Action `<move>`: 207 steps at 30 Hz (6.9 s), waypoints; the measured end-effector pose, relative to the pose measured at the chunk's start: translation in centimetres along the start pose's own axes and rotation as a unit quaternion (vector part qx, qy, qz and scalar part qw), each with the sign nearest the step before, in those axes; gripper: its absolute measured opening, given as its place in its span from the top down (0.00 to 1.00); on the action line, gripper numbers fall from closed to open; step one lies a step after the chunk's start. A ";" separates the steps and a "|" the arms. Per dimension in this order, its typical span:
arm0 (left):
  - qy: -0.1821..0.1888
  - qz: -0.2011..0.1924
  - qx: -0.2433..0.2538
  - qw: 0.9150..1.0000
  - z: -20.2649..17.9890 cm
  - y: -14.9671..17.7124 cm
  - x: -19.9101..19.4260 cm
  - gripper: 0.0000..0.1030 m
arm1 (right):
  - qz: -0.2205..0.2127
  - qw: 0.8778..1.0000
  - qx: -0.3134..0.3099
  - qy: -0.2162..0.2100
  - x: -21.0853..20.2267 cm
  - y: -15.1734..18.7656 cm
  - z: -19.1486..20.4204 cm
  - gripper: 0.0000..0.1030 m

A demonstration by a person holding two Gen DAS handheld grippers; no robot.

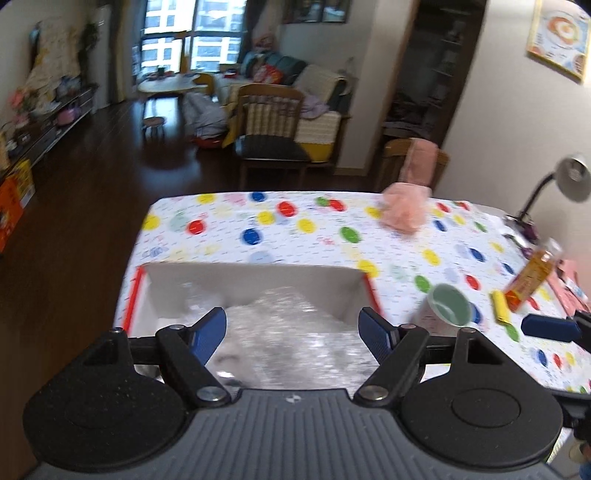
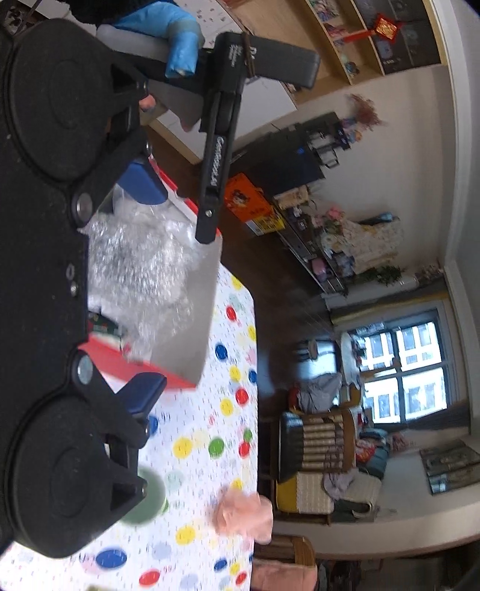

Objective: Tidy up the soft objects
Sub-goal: 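Lower and release the bag and bubble wrap into the box from both grippers, then move the left gripper to the pink bath puff while the right gripper approaches the yellow sponge, then grasp the pink bath puff with the left gripper while the right gripper grasps the yellow sponge, then carry the bath puff and sponge over the box with both grippers, then lower and release the bath puff and sponge into the box from both grippers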

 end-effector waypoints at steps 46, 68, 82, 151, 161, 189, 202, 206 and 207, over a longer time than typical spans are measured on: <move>-0.003 0.049 0.047 0.998 -34.3 -14.4 22.3 0.03 | 0.029 0.959 0.141 0.243 -9.2 9.2 -35.1 0.07; -0.075 0.130 0.089 0.985 -40.7 -15.0 37.2 0.04 | 0.035 0.950 0.168 0.261 -6.5 10.4 -38.8 0.20; -0.105 0.149 0.105 0.978 -40.5 -13.8 40.4 0.19 | 0.052 0.943 0.156 0.288 -5.4 11.0 -39.1 0.36; 0.018 0.071 0.063 0.995 -23.2 -7.6 6.3 0.70 | -0.030 0.982 0.078 0.167 -10.5 2.1 -17.9 0.63; -0.004 0.057 0.037 0.998 -12.3 -6.5 2.4 0.70 | -0.026 0.988 0.054 0.141 -6.4 0.2 -11.7 0.63; -0.033 0.140 0.067 0.987 2.3 3.7 3.6 0.70 | 0.066 0.995 -0.019 0.076 9.2 0.5 -1.3 0.63; -0.034 0.167 0.086 0.982 1.8 5.7 7.3 0.70 | 0.116 0.989 -0.031 0.084 14.1 3.1 -2.0 0.63; -0.034 0.173 0.087 0.980 1.6 6.1 8.1 0.70 | 0.131 0.986 -0.039 0.092 15.2 4.0 -2.6 0.63; -0.034 0.175 0.087 0.980 1.6 6.2 8.3 0.70 | 0.134 0.986 -0.040 0.092 15.4 4.2 -2.6 0.63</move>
Point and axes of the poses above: each gripper's, at about its wrist camera, not at the fingertips, and x roughly the way its jaws point, z to its left, y to its underside, the point moved 7 cm from there along x, roughly the way its jaws point, and after that the axes turned 14 degrees about -y, right-handed, at the moved point
